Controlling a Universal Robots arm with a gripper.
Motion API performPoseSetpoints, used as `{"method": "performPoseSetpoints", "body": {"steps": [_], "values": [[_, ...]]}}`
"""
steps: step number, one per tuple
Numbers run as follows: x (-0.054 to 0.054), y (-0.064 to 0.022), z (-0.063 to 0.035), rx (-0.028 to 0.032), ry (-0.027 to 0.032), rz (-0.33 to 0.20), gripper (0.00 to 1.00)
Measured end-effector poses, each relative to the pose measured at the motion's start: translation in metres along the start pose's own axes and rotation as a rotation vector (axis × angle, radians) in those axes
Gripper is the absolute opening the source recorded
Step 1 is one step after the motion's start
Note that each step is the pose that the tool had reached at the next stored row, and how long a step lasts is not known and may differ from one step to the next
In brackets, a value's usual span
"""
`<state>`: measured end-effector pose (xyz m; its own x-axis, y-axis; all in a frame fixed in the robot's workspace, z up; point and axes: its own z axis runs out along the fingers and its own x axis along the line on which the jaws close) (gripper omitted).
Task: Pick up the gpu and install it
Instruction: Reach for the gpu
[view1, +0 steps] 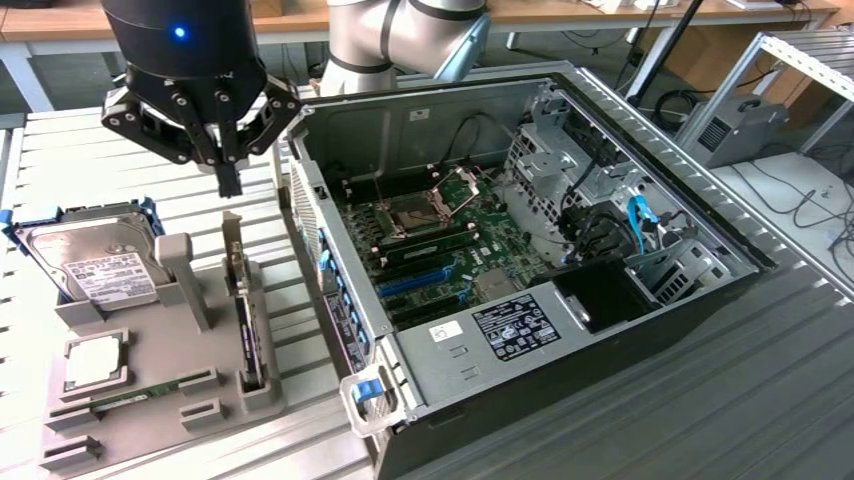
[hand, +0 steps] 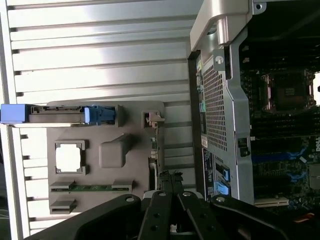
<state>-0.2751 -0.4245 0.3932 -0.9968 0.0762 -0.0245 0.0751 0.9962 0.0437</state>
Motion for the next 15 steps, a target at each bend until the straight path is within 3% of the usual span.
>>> {"method": "performPoseSetpoints", "body": {"steps": [9, 11, 15], "values": [[0.006, -0.0035, -0.0003, 0.0000, 0.0000, 0.000, 0.11], [0.007, -0.0167, -0.0006, 0.0006, 0.0000, 0.000, 0.11], [0.006, -0.0290, -0.0008, 0.0008, -0.0001, 0.000, 0.11]]}}
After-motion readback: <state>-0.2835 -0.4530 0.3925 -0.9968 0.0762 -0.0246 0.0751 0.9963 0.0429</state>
